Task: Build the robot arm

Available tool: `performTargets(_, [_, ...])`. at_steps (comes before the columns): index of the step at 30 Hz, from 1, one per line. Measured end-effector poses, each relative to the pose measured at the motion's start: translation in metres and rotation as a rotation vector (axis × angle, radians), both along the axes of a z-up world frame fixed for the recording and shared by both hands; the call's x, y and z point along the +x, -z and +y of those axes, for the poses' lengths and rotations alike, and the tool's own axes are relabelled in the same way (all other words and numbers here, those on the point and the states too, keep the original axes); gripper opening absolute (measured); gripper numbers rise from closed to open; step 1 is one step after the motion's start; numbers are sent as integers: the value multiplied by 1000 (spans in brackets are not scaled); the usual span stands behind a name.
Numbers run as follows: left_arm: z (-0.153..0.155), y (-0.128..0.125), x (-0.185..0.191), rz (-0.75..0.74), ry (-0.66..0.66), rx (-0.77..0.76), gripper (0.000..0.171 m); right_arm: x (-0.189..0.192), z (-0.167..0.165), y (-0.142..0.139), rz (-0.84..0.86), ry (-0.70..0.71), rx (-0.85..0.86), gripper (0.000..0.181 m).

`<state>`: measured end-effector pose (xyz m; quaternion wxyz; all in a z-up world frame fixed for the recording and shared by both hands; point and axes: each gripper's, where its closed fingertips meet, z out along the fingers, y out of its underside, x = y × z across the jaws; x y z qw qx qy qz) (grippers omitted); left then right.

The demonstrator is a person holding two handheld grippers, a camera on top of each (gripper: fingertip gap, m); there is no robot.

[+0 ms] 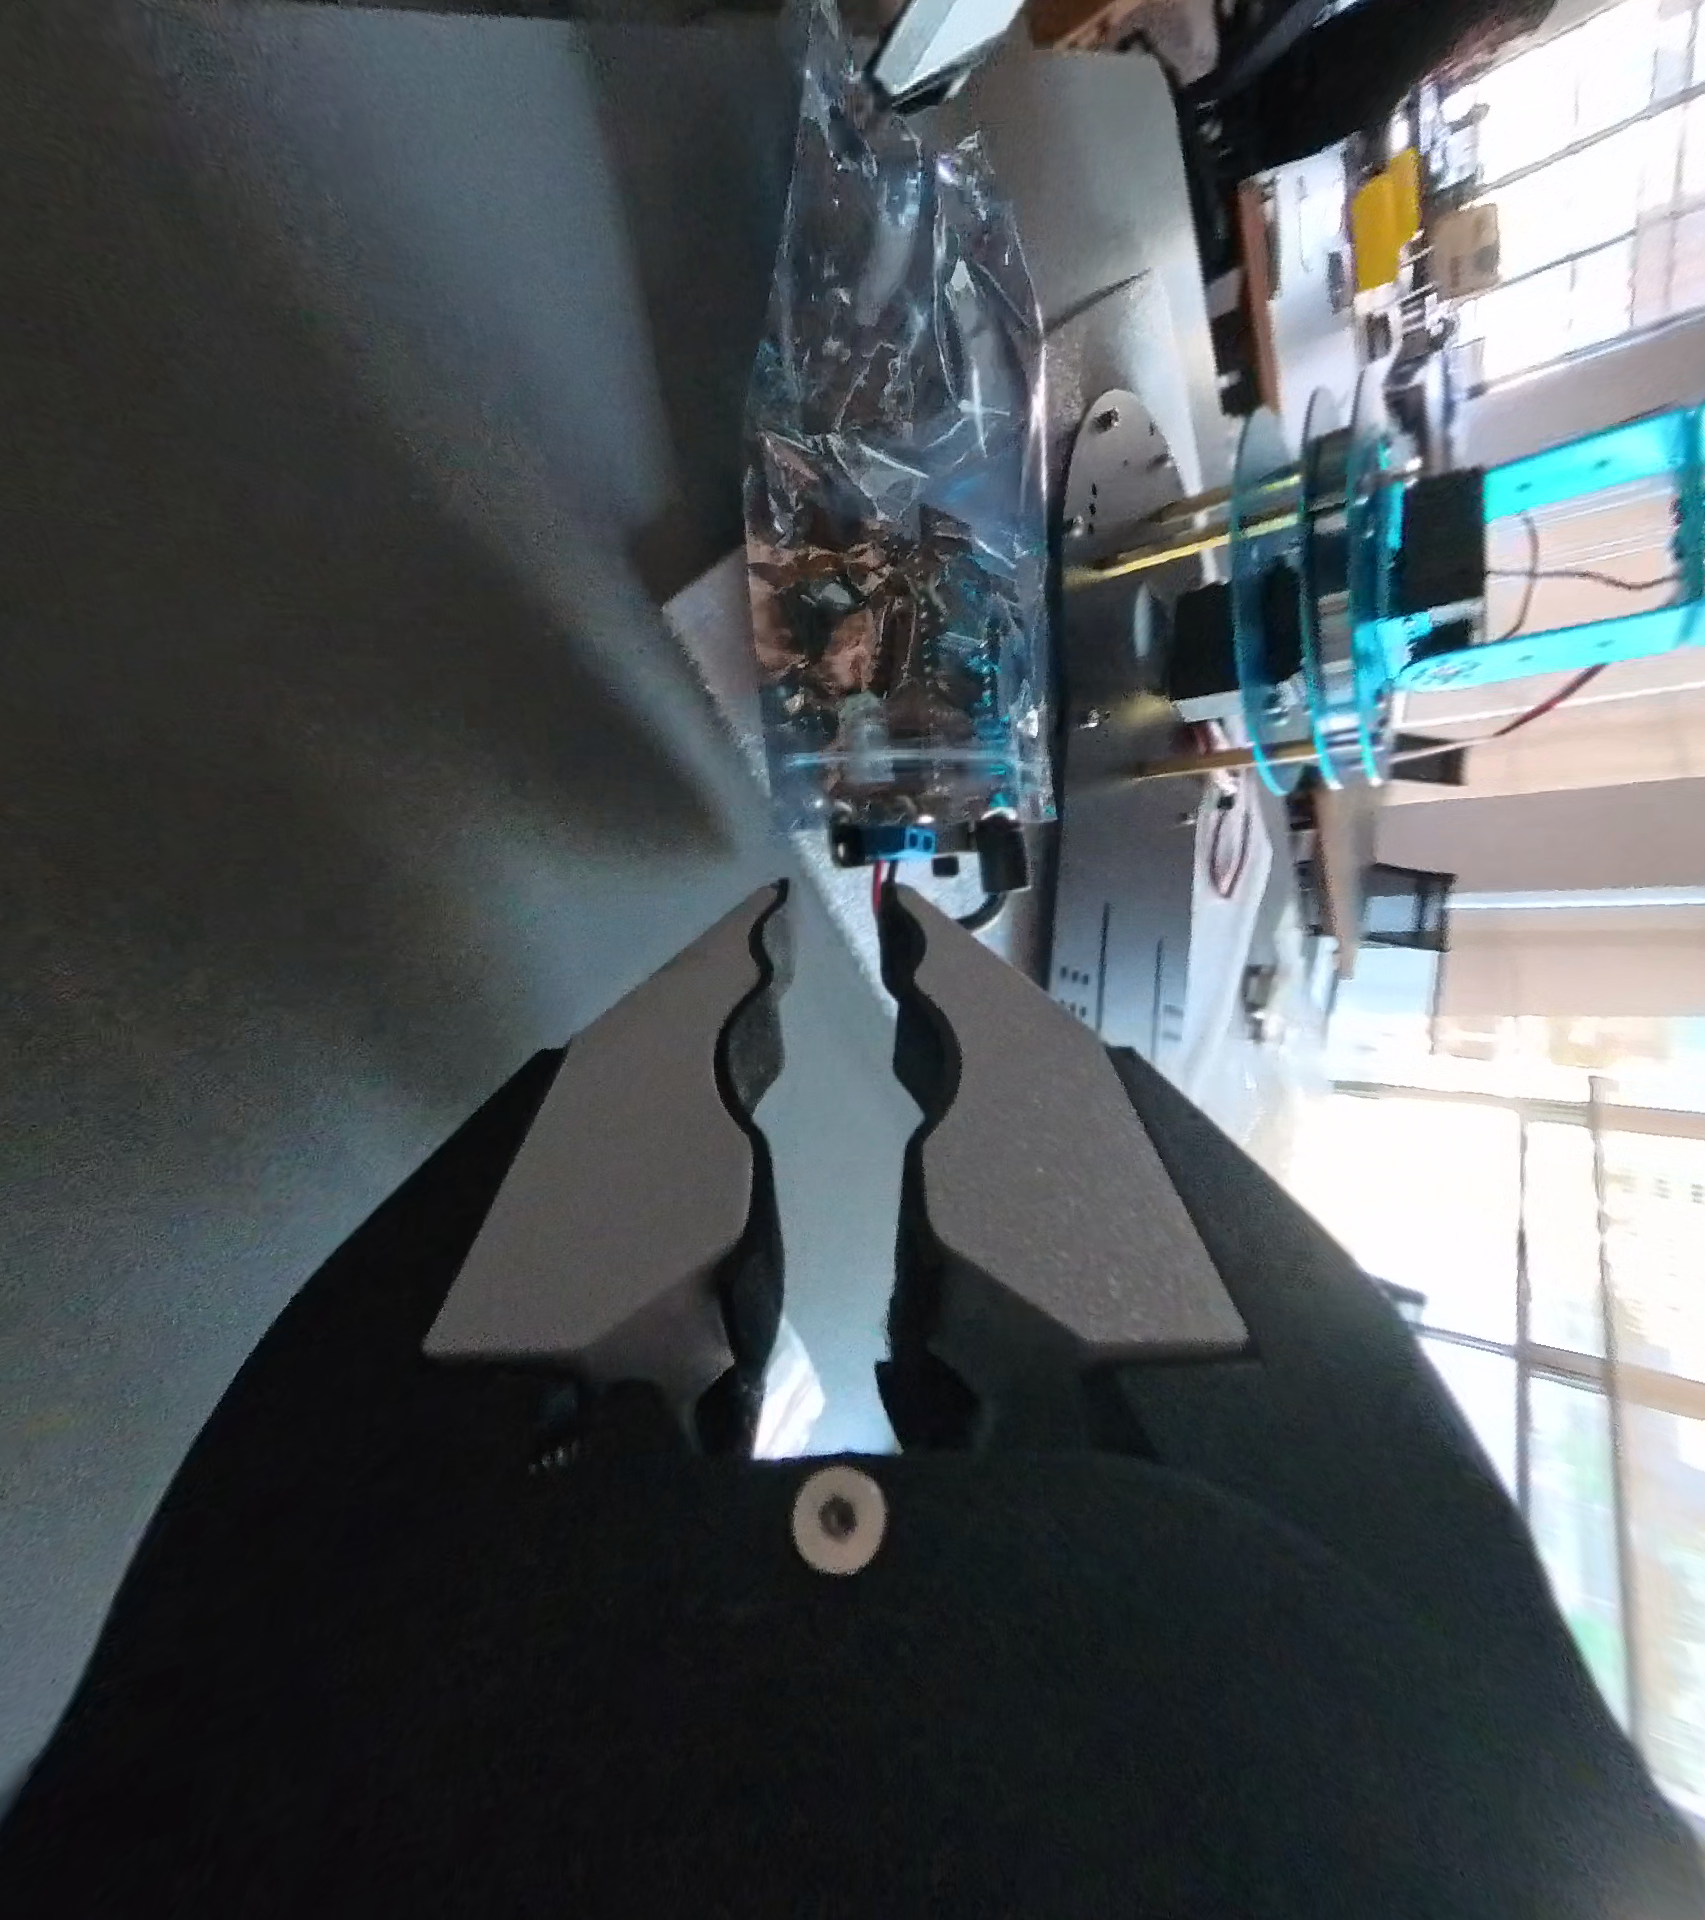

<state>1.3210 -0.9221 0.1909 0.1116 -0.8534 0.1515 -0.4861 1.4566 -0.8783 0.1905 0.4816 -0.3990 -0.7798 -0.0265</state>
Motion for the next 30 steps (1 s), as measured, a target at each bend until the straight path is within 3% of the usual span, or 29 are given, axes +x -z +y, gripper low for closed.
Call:
performTargets(2, [6, -6, -6, 20, -19, 73, 11, 7, -4, 0, 12, 20, -148, 12])
performTargets(5, [21, -18, -22, 70, -57, 262, 13, 8, 2, -9, 142, 122, -605, 12])
performTargets(8, [36, -24, -24, 86, -69, 395, 28, -5, 38, -17, 279, 294, -1109, 11])
performTargets(10, [45, -22, -18, 57, -53, 403, 32, -13, 56, -16, 305, 330, -1337, 1])
performTargets(15, [57, -16, -4, -36, -43, 350, 36, -26, 69, -6, 232, 322, -1446, 11])
performTargets(19, [53, -5, 1, 22, 7, 332, 34, -27, 58, -8, 136, 235, -1583, 22])
performTargets(24, [45, 0, 6, 30, 46, 289, 16, -28, 50, -15, 72, 112, -1692, 21])
performTargets(30, [37, 1, 12, 11, 102, 315, 0, -30, 54, -11, -30, 101, -1646, 25])
